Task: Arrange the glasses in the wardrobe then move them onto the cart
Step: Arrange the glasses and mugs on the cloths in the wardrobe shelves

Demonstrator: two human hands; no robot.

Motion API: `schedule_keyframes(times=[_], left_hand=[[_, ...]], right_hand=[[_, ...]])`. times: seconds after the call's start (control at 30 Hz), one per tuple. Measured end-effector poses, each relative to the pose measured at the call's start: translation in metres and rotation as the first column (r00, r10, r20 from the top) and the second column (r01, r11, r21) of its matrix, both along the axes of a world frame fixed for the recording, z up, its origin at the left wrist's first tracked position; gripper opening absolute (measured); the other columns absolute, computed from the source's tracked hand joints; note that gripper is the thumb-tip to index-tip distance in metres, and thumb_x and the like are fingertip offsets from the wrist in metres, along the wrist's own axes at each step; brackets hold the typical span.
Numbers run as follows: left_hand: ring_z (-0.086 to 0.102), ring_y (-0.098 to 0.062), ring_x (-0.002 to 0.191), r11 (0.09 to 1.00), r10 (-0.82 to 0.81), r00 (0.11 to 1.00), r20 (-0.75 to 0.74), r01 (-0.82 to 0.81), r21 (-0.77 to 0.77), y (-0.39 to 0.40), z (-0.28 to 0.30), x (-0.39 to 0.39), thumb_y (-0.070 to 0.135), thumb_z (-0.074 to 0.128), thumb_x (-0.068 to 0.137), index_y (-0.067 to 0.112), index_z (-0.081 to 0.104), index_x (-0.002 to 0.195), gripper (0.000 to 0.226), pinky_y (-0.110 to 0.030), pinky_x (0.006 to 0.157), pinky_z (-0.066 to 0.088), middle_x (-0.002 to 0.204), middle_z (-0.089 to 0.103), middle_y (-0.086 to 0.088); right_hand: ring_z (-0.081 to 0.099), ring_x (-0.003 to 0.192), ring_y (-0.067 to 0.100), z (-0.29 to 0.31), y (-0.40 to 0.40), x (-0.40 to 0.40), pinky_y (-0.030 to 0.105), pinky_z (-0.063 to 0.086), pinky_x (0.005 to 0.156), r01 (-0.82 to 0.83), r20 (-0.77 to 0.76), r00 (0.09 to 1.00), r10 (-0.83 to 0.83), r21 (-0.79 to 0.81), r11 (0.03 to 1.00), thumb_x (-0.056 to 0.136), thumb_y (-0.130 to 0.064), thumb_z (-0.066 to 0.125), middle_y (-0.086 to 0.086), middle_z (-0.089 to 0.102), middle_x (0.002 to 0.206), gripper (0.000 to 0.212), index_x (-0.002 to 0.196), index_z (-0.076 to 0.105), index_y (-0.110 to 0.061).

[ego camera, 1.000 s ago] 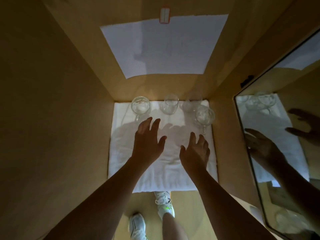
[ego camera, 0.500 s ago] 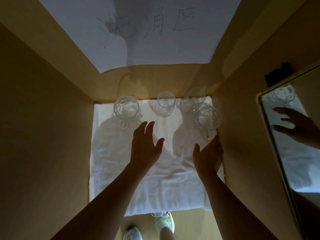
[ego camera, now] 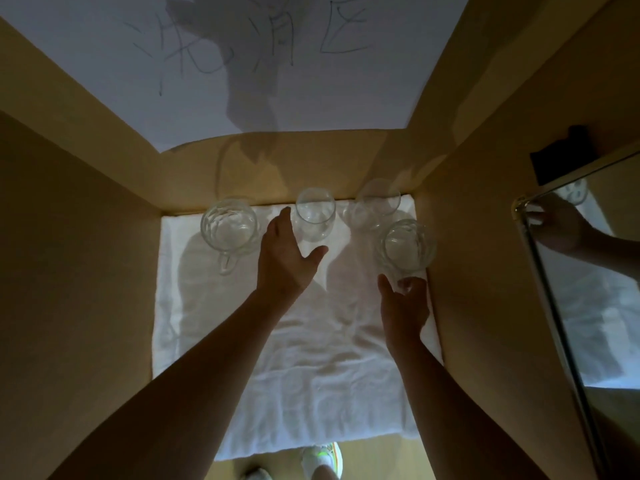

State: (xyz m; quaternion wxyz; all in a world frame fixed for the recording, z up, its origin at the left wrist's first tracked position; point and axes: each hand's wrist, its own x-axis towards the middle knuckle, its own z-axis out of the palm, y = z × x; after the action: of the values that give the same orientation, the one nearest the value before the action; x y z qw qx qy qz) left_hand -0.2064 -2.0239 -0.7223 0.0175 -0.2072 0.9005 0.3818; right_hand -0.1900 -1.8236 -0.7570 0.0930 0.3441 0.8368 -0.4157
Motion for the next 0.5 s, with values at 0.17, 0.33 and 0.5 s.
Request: schedule_keyframes(times=[0.17, 0.33, 0.5], left_hand=[[0.051, -0.025, 0.131, 0.996, 0.023, 0.999, 0.043, -0.027, 0.082, -0.004, -0.001, -0.029, 0.045, 0.092, 0.066, 0.009, 0.044, 0.145, 0.099, -0.037, 0.106, 0.045, 0.14, 0.056, -0.008], [0.063, -0.012, 0.11, 0.98, 0.067, 0.998, -0.017, -0.062, 0.189, -0.007, -0.002, -0.039, 0.034, 0.093, 0.066, 0.022, 0.058, 0.128, 0.072, -0.023, 0.089, 0.048, 0.115, 0.067, 0.013], [0.064, -0.01, 0.103, 0.972, 0.113, 0.993, -0.013, -0.108, 0.208, -0.004, 0.005, -0.024, 0.035, 0.094, 0.064, 0.022, 0.061, 0.126, 0.072, -0.017, 0.082, 0.044, 0.109, 0.068, 0.013]], right_hand=[[0.068, 0.086, 0.027, -0.006, 0.0, 0.001, 0.039, 0.052, 0.082, -0.062, 0.055, 0.996, 0.068, -0.101, 0.993, 0.089, -0.042, 0.075, 0.007, 0.07, 0.087, 0.033, 0.09, 0.06, -0.012], [0.069, 0.089, 0.033, -0.004, -0.002, 0.008, 0.053, 0.054, 0.091, 0.039, 0.072, 0.997, -0.025, -0.2, 0.979, 0.089, -0.044, 0.074, 0.014, 0.071, 0.088, 0.034, 0.081, 0.061, -0.014], [0.068, 0.082, 0.036, 0.012, -0.002, 0.028, 0.056, 0.055, 0.087, 0.086, 0.091, 0.993, -0.069, -0.194, 0.977, 0.089, -0.044, 0.074, 0.014, 0.069, 0.075, 0.037, 0.074, 0.06, -0.012]])
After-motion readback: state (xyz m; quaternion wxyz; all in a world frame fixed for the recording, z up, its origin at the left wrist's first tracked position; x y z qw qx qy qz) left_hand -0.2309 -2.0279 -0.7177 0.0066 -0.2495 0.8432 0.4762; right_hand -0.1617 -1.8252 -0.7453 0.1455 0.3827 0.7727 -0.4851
